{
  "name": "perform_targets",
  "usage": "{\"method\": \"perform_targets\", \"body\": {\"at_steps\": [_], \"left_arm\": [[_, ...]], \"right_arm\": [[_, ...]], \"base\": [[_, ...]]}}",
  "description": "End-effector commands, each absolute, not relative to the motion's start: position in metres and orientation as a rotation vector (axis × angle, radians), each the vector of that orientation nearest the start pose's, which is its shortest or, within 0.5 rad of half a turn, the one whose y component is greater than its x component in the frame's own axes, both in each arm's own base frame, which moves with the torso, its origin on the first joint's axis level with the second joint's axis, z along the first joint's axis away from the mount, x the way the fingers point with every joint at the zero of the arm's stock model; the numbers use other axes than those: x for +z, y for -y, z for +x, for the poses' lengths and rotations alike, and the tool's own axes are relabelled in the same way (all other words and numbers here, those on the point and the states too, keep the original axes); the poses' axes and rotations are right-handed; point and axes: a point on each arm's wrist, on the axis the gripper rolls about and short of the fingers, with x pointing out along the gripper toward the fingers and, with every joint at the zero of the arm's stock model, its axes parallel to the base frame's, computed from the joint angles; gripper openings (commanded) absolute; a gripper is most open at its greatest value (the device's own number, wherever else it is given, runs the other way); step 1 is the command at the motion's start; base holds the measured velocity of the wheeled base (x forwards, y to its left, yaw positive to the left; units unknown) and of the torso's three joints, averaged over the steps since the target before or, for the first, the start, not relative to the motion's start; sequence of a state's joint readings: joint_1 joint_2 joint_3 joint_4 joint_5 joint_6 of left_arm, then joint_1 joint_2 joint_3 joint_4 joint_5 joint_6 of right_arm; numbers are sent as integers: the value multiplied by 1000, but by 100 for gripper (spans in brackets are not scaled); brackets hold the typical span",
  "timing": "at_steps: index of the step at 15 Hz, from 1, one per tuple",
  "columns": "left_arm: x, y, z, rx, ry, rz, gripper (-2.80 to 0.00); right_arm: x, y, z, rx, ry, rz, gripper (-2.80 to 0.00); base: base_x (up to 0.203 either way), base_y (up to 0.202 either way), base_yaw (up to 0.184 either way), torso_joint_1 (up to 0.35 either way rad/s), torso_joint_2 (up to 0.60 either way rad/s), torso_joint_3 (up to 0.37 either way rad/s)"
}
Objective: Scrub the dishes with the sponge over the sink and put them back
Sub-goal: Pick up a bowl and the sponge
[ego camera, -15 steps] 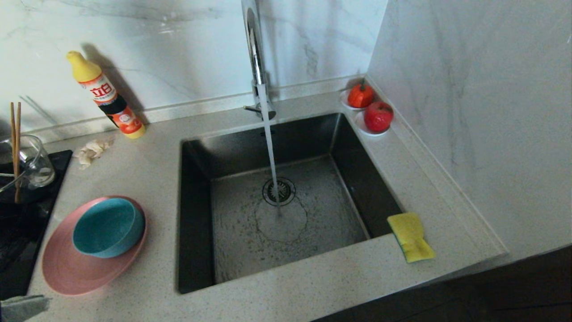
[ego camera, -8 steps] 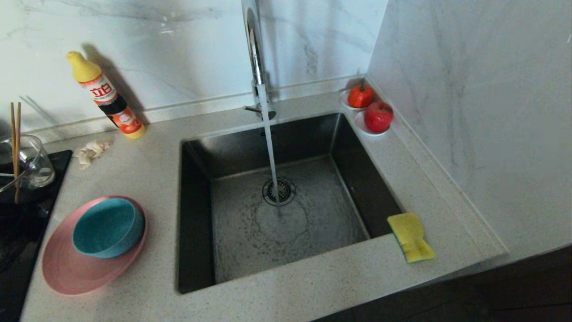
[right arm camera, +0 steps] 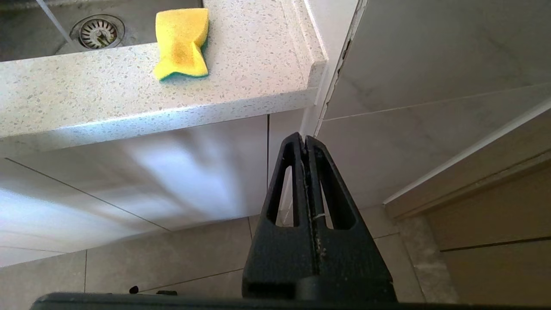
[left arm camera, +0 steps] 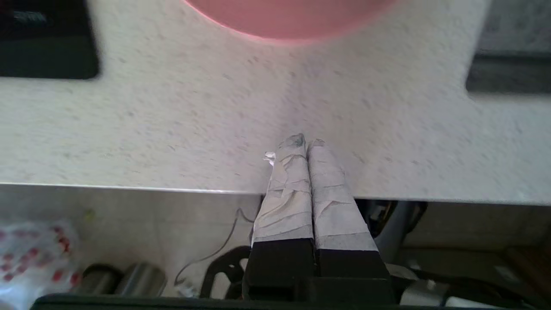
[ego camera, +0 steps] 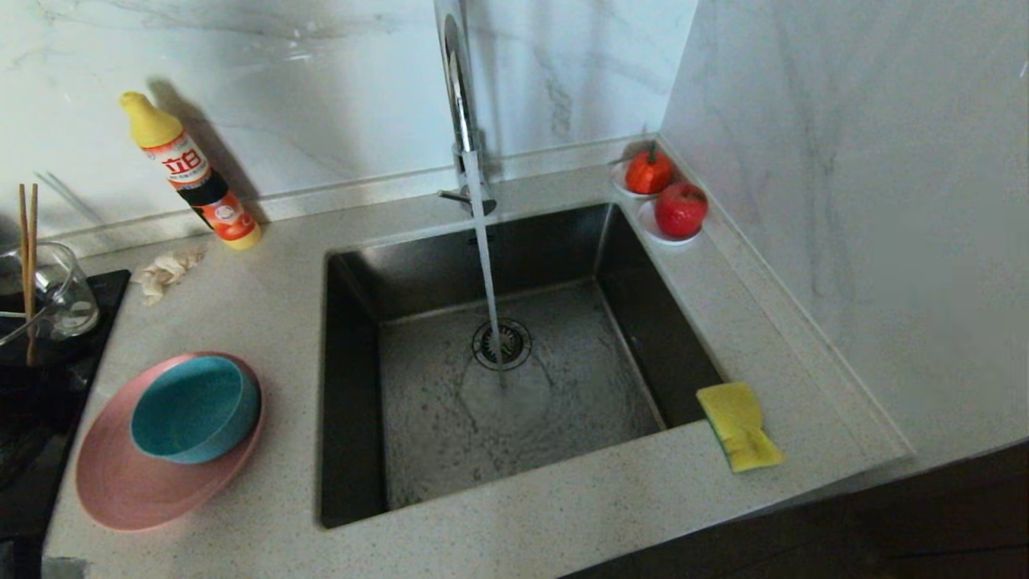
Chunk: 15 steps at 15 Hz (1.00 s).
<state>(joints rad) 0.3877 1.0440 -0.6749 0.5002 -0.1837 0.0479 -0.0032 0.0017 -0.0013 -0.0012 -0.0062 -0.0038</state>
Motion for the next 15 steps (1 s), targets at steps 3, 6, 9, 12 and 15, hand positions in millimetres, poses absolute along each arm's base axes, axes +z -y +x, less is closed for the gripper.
{"method": "perform_targets", "body": {"at_steps": [3, 6, 9, 12, 15], "left_arm": [[188, -49, 124, 200, -900, -218, -280], [191, -48, 127, 186, -838, -199, -280], [203, -26, 109, 73, -733, -126, -280], [212, -7, 72, -41, -556, -52, -280], [196, 1, 28, -81, -346, -6, -280]], "right_arm": [[76, 0, -23, -9, 1, -4, -280], [76, 0, -23, -9, 0, -4, -280], [76, 0, -23, -9, 0, -4, -280], [76, 0, -23, -9, 0, -5, -280], [76, 0, -23, -9, 2, -5, -280]], "base": [[0, 0, 0, 0, 0, 0], [0, 0, 0, 0, 0, 0], [0, 0, 0, 0, 0, 0], [0, 0, 0, 0, 0, 0], [0, 0, 0, 0, 0, 0]]}}
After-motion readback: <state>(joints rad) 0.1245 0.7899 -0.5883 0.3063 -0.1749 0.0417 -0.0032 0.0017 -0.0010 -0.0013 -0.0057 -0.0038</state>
